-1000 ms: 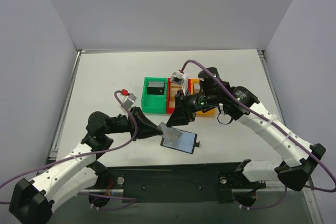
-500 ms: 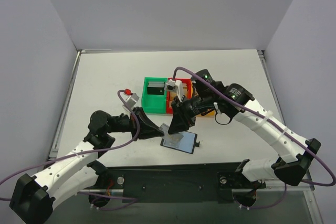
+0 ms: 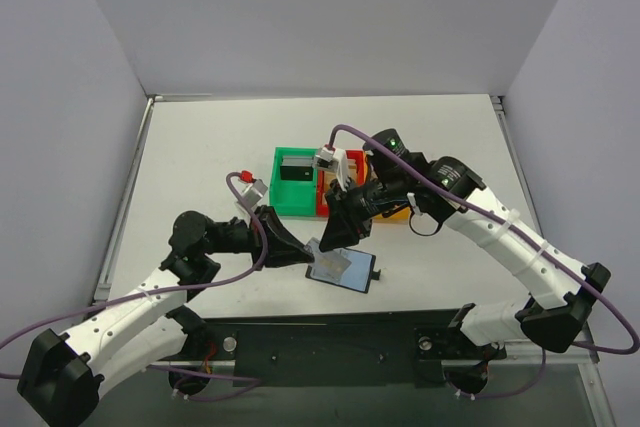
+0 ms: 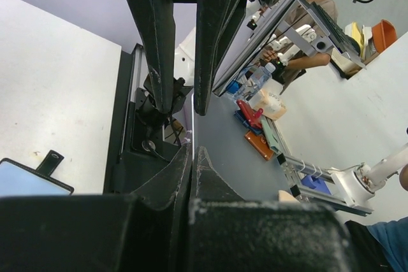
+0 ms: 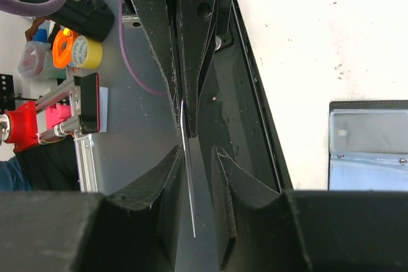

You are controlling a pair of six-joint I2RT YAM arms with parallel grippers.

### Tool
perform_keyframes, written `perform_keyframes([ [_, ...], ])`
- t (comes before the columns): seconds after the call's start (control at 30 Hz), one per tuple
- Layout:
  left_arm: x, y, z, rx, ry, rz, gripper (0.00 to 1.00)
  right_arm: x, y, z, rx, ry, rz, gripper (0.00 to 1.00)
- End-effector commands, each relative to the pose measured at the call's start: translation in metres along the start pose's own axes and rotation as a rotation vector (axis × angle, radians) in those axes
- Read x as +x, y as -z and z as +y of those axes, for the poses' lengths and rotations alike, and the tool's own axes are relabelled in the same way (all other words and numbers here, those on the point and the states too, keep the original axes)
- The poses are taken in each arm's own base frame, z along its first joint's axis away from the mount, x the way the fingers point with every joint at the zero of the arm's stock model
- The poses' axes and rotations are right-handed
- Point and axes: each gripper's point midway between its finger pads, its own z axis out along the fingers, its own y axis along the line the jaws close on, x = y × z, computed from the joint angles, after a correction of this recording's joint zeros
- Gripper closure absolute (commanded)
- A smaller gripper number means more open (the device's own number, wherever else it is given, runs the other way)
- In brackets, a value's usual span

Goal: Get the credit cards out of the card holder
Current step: Place the credit card in the storage box.

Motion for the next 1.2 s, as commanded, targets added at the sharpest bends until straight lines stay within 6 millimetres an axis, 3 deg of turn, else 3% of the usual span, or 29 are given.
perform_keyframes([
  [0.0, -0.019, -0.005, -0.018, 0.052, -0.093, -0.027, 1.0, -0.008, 0.002, 0.006, -0.01, 0.023, -0.011, 0.81],
  [0.07, -0.019, -0.006, -0.018, 0.052, -0.093, -0.026, 1.0, -0.006, 0.0, 0.006, -0.012, 0.021, -0.006, 0.86],
  [0.13, -0.019, -0.006, -0.017, 0.05, -0.091, -0.024, 1.0, -0.006, -0.001, 0.005, -0.012, 0.016, -0.004, 1.0],
  [0.2, -0.019, -0.007, -0.015, 0.043, -0.09, -0.025, 1.0, -0.005, -0.001, 0.006, -0.019, 0.013, 0.0, 1.0],
  [0.27, -0.021, -0.007, -0.014, 0.029, -0.1, -0.03, 0.84, -0.003, -0.001, 0.005, -0.015, 0.016, 0.0, 1.0],
  [0.3, -0.02, -0.006, -0.01, 0.009, -0.091, -0.027, 0.68, -0.002, 0.001, 0.007, -0.023, 0.021, -0.004, 1.0],
  [0.37, -0.021, -0.003, -0.007, -0.028, -0.101, -0.025, 0.45, -0.004, 0.007, 0.006, -0.008, 0.027, -0.03, 1.0],
  [0.4, -0.023, 0.0, -0.004, -0.056, -0.112, -0.025, 0.39, -0.005, 0.01, 0.004, 0.001, 0.018, -0.044, 1.0],
  [0.43, -0.026, 0.003, -0.002, -0.081, -0.11, -0.032, 0.18, -0.007, 0.013, -0.001, 0.033, 0.001, -0.059, 1.0],
  [0.53, -0.042, 0.018, 0.006, -0.179, -0.133, -0.062, 0.17, -0.016, 0.033, -0.028, 0.198, -0.027, -0.141, 1.0],
  [0.6, -0.055, 0.03, 0.015, -0.262, -0.136, -0.101, 0.16, -0.023, 0.05, -0.067, 0.417, -0.029, -0.243, 1.0],
  [0.67, -0.069, 0.042, 0.023, -0.348, -0.148, -0.156, 0.15, -0.025, 0.061, -0.087, 0.531, 0.074, -0.302, 1.0],
  [0.8, -0.08, 0.053, 0.035, -0.422, -0.144, -0.238, 0.15, -0.003, 0.065, -0.115, 0.599, 0.53, -0.116, 1.0],
  [0.93, -0.074, 0.052, 0.045, -0.407, -0.068, -0.261, 0.15, -0.005, 0.079, -0.143, 0.649, 0.611, -0.028, 1.0],
  [1.07, -0.065, 0.051, 0.055, -0.4, -0.002, -0.26, 0.16, -0.008, 0.103, -0.186, 0.739, 0.72, 0.135, 1.0],
  [1.17, -0.062, 0.053, 0.059, -0.419, -0.003, -0.258, 0.16, -0.008, 0.108, -0.217, 0.757, 0.79, 0.264, 1.0],
])
